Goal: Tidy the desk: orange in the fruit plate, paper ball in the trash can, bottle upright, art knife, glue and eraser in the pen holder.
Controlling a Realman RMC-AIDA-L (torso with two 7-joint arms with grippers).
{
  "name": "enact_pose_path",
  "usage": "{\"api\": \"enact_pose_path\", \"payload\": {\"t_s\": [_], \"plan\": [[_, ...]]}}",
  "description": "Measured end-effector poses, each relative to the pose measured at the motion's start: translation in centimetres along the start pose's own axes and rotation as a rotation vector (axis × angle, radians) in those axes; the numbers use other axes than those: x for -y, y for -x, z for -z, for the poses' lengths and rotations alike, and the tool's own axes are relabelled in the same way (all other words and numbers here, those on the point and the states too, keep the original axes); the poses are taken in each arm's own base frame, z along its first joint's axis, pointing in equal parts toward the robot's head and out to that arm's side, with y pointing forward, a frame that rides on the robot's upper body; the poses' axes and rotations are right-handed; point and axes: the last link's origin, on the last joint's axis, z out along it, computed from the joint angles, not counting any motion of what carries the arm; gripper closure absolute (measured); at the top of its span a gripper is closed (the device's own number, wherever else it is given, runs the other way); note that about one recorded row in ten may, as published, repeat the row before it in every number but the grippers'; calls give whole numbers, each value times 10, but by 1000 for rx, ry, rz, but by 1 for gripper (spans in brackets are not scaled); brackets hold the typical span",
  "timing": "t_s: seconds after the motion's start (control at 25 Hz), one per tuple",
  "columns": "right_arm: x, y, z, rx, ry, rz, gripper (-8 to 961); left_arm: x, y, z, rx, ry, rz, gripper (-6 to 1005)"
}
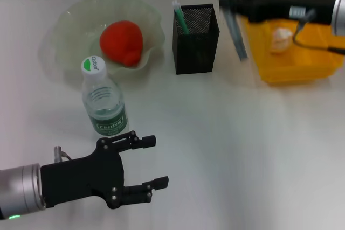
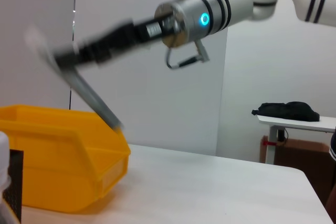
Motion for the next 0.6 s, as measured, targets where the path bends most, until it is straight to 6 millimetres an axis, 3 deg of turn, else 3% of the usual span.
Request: {"api": "enact_pose_path", "payload": {"t_s": [0.24,0.32,0.4,0.52,0.6], "plan": [[17,-8,-13,278,30,100,738,-1,1,0,-1,0,5,214],[29,-16,-31,336,-5,139,729,-1,1,0,-1,0,5,214],[31,-19,-37,333,-12,144,720,-1,1,0,-1,1,6,214],[33,-27,-65,278,-16,194,706,-1,1,0,-2,2,5,214],[33,-29,-70,263,-20,204,696,-1,0,-1,-2,2,4,214]]}}
